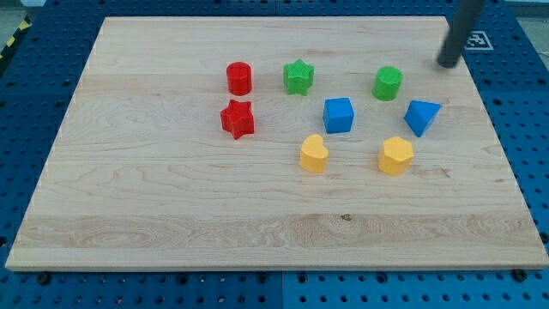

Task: Push the blue triangle closer to the green circle

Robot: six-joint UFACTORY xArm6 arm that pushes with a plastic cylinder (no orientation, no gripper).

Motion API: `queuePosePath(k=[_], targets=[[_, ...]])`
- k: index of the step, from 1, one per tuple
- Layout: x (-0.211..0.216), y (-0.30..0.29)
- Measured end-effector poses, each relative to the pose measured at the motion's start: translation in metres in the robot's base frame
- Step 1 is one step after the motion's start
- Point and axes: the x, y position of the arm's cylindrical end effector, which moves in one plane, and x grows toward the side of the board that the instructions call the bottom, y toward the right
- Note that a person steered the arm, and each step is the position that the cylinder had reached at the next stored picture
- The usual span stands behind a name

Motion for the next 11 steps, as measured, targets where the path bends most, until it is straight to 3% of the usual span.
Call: queuePosePath(k=[1, 2, 3, 6, 11], targets=[[0.05, 0.01], [0.107, -0.024], [0.127, -0.04], [0.105, -0.072], [0.11, -0.119]])
